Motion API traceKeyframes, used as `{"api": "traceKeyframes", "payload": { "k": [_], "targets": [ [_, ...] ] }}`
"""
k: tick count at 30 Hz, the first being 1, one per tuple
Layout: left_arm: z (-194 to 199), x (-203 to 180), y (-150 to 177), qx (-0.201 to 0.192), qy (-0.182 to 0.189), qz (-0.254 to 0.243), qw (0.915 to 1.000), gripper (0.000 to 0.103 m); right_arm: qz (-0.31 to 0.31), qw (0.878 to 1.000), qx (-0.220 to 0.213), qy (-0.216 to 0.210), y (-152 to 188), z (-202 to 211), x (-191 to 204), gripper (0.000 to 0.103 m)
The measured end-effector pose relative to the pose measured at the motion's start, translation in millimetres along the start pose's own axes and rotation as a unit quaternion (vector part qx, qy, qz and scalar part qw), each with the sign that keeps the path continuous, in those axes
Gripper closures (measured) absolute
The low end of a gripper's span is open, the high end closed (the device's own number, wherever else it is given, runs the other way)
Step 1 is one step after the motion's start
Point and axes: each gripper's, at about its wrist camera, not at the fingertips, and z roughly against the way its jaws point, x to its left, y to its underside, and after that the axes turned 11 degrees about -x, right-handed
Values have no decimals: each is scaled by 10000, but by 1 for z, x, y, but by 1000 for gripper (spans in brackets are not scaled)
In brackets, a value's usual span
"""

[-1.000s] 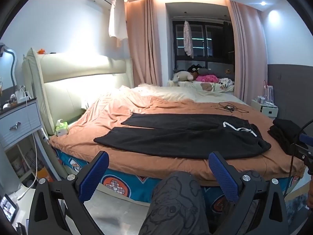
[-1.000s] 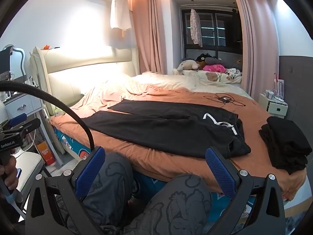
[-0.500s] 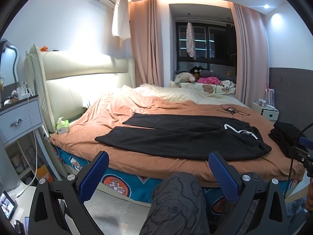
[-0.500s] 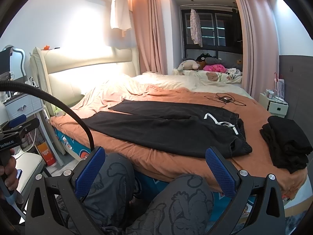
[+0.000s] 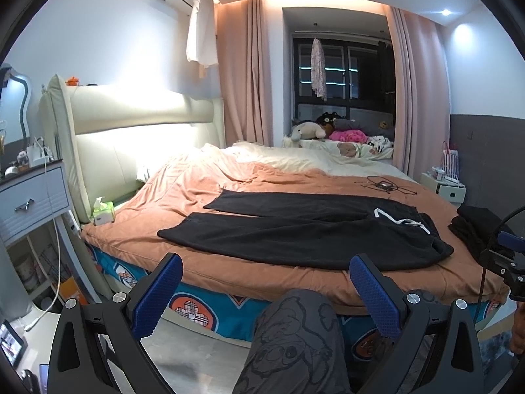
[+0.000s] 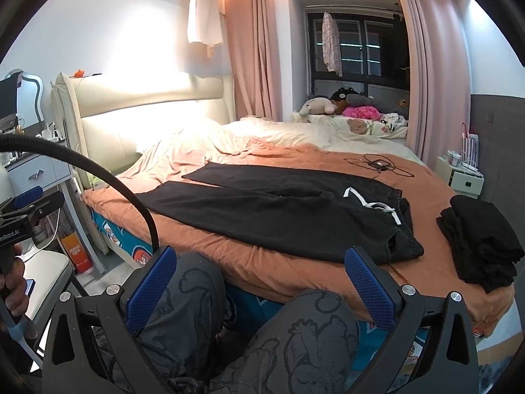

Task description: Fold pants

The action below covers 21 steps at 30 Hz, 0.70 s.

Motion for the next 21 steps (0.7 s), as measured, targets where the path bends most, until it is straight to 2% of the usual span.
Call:
{"api": "traceKeyframes", "payload": {
  "k": [21],
  "targets": [
    [0, -1, 1, -11, -2, -40, 10000, 0, -81, 9999, -33, 59, -2, 2, 0, 0]
  ]
}}
